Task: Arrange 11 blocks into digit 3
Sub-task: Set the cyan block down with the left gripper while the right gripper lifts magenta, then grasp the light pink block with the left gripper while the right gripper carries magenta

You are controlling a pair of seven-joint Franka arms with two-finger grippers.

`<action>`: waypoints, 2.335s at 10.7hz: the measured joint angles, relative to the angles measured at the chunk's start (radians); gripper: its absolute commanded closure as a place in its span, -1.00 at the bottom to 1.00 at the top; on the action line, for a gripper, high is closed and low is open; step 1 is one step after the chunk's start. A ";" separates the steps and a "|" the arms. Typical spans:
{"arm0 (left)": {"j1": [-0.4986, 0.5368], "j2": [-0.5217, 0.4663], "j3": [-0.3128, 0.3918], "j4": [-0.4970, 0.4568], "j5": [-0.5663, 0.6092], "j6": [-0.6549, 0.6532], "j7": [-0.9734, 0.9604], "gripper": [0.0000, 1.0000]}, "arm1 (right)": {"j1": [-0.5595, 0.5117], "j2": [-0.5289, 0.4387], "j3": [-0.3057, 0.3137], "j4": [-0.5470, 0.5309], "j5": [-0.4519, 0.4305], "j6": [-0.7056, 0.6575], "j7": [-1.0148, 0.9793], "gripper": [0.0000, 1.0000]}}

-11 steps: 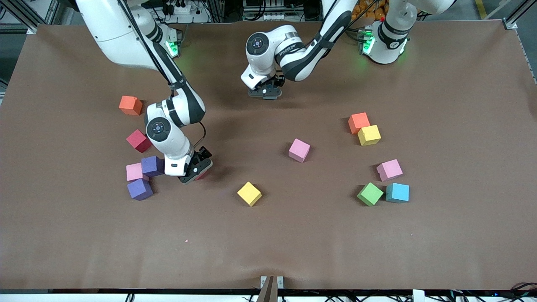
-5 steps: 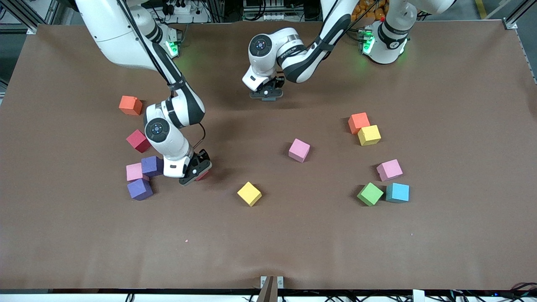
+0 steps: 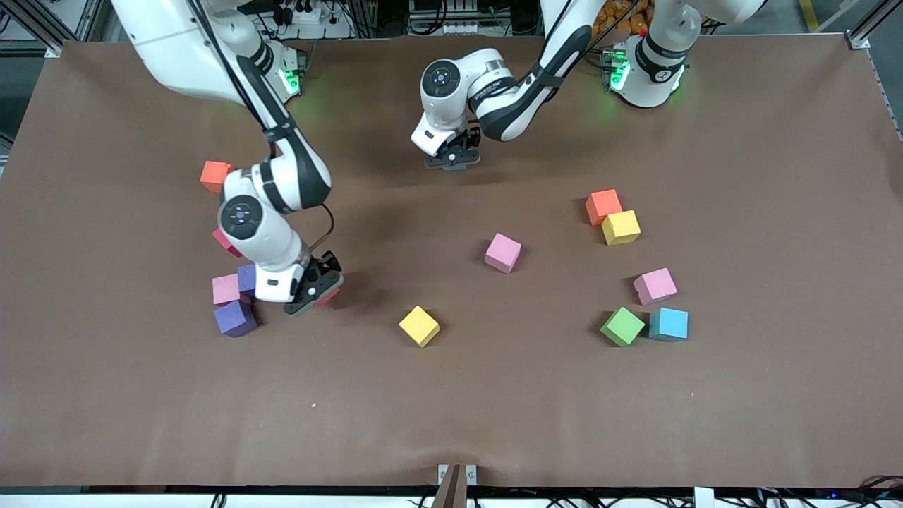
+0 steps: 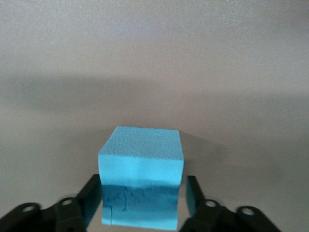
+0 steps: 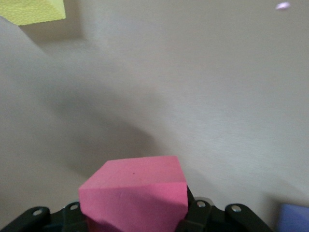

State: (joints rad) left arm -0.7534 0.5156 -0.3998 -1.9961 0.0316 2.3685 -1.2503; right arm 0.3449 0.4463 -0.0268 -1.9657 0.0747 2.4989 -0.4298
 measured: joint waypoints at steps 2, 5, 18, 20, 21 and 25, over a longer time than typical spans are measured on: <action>0.016 -0.045 -0.010 0.007 0.000 -0.048 -0.013 -1.00 | -0.044 -0.039 0.000 0.001 0.000 -0.053 -0.047 0.31; 0.106 -0.149 -0.011 0.010 0.000 -0.109 0.001 -1.00 | -0.051 -0.086 0.004 0.007 0.000 -0.131 -0.053 0.30; 0.438 0.102 0.106 0.450 0.046 -0.302 0.015 -1.00 | 0.091 -0.164 0.122 -0.003 -0.001 -0.268 -0.354 0.31; 0.422 0.158 0.105 0.495 0.048 -0.302 0.002 -1.00 | 0.090 -0.167 0.236 -0.059 -0.025 -0.224 -0.358 0.31; 0.408 0.165 0.105 0.504 0.049 -0.305 -0.022 -1.00 | 0.077 -0.174 0.304 -0.124 -0.037 -0.157 -0.358 0.31; 0.374 0.174 0.105 0.502 0.052 -0.323 -0.206 -1.00 | 0.037 -0.204 0.484 -0.330 -0.043 0.005 -0.329 0.31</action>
State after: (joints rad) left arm -0.3798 0.6893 -0.2946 -1.4943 0.0841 2.0456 -1.4563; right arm 0.3815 0.2420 0.4567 -2.2961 0.0320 2.5037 -0.7591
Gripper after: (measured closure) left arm 0.000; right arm 0.396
